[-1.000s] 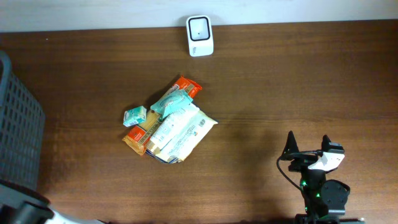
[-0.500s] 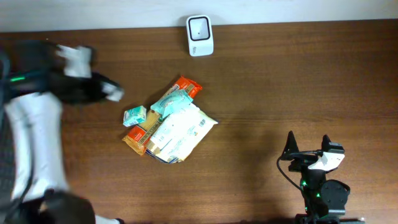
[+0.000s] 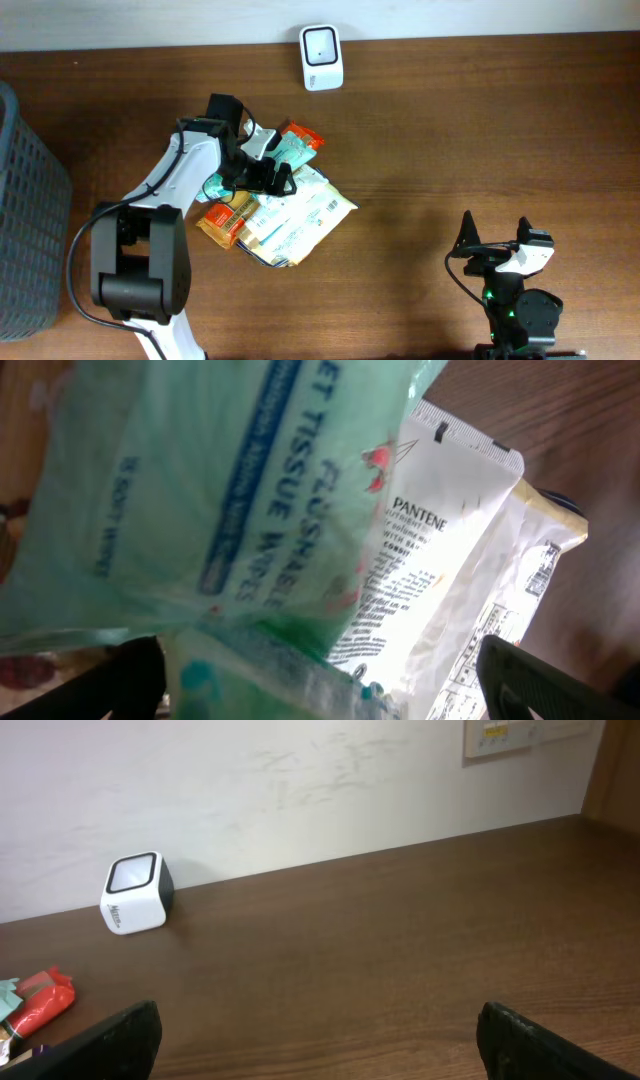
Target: Scan the item barcode
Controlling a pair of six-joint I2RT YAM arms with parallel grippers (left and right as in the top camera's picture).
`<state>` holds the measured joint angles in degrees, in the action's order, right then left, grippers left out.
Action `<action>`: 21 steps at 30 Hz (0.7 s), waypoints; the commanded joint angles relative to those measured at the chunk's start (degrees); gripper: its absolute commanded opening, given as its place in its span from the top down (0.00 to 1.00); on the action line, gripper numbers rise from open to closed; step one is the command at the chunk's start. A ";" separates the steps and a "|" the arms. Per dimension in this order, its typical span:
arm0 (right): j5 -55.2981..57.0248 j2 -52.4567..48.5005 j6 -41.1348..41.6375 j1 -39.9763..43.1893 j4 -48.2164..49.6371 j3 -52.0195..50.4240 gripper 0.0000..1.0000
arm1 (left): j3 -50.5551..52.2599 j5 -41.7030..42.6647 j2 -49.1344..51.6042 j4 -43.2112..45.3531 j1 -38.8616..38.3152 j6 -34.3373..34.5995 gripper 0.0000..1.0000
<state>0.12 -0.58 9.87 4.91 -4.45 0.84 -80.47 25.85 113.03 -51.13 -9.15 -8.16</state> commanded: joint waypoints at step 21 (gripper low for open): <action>0.52 0.37 -0.44 0.33 -0.04 -0.52 0.01 | -12.61 -34.51 -27.32 -2.71 1.07 -0.55 0.01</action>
<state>0.12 -0.58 9.87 4.91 -4.45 0.84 -90.76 -1.15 96.05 -54.02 -8.49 -8.19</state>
